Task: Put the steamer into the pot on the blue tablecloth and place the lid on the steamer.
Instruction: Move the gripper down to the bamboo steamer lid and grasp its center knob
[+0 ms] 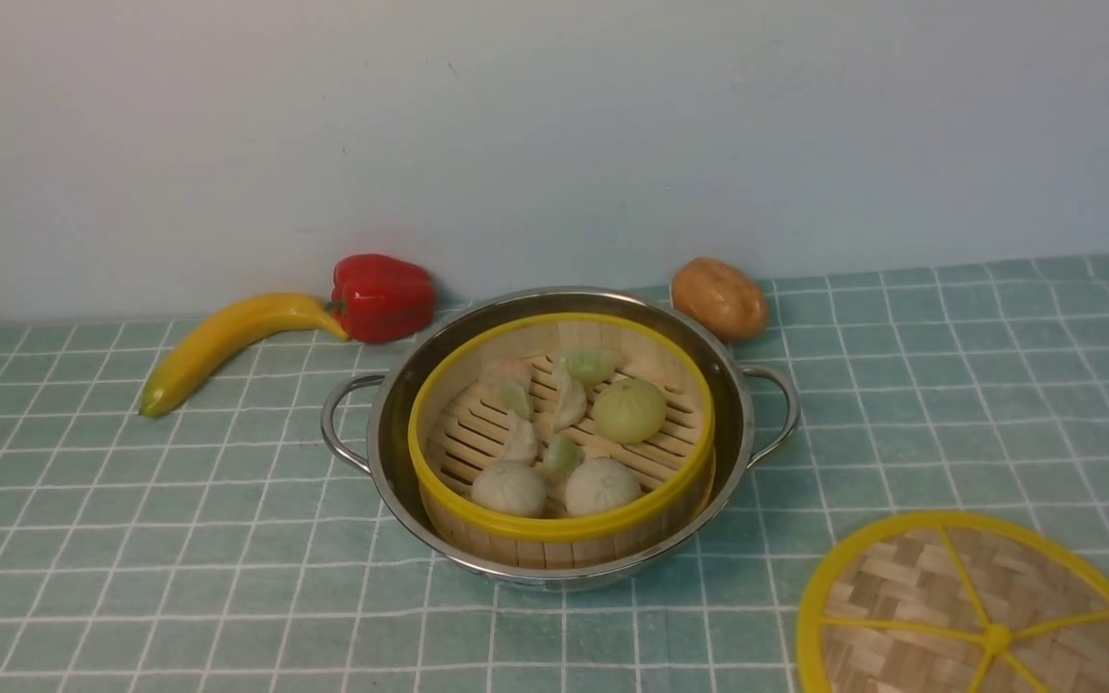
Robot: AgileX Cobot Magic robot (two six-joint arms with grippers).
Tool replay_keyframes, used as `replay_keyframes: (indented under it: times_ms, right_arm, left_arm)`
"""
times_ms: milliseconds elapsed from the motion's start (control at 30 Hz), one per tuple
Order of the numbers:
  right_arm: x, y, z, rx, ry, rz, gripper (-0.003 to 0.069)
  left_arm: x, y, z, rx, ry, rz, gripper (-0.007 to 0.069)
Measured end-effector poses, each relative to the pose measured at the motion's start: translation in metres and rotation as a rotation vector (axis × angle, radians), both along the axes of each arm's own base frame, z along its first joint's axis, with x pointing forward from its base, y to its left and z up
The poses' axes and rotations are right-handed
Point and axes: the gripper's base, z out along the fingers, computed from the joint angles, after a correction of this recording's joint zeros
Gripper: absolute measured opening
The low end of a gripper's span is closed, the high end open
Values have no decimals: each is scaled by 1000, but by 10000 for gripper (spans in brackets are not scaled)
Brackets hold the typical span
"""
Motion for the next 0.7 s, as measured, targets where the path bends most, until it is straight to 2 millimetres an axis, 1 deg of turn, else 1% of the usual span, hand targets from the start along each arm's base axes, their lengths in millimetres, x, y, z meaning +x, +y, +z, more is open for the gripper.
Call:
replay_keyframes:
  times_ms: [100,133,200,233,267,333,400,433,467,500,533,567,600,633,667,700]
  right_arm:
    - [-15,4,8,4,16,52,240]
    - [-18,4,9,-17,30,58,240]
    - [-22,5,12,-117,85,69,240]
    - [-21,5,14,-185,129,76,240]
    - [-15,5,17,-248,173,78,240]
    - [1,4,23,-314,238,75,240]
    - [39,6,27,-405,361,101,240]
    - [50,7,28,-428,395,113,240]
    - [70,8,27,-464,456,133,240]
    - [95,10,24,-500,533,160,240]
    - [112,11,21,-521,587,180,240]
    - [134,12,15,-545,655,208,240]
    - [151,14,9,-558,710,231,240]
    - [175,17,-2,-586,786,274,240]
    - [193,19,-11,-593,848,312,240]
    - [207,22,-20,-596,899,341,240]
  left_arm:
    - [0,0,0,0,0,0,75]
    - [0,0,0,0,0,0,75]
    - [0,0,0,0,0,0,75]
    - [0,0,0,0,0,0,75]
    - [0,0,0,0,0,0,75]
    - [0,0,0,0,-1,0,75]
    - [0,0,0,0,-1,0,75]
    - [0,0,0,0,-1,0,79]
    - [0,0,0,0,-1,0,83]
    - [0,0,0,0,-1,0,85]
    - [0,0,0,0,-1,0,85]
    - [0,0,0,0,-1,0,85]
    - [0,0,0,0,-1,0,85]
    - [0,0,0,0,-1,0,87]
    - [0,0,0,0,-1,0,93]
    - [0,0,0,0,-1,0,95]
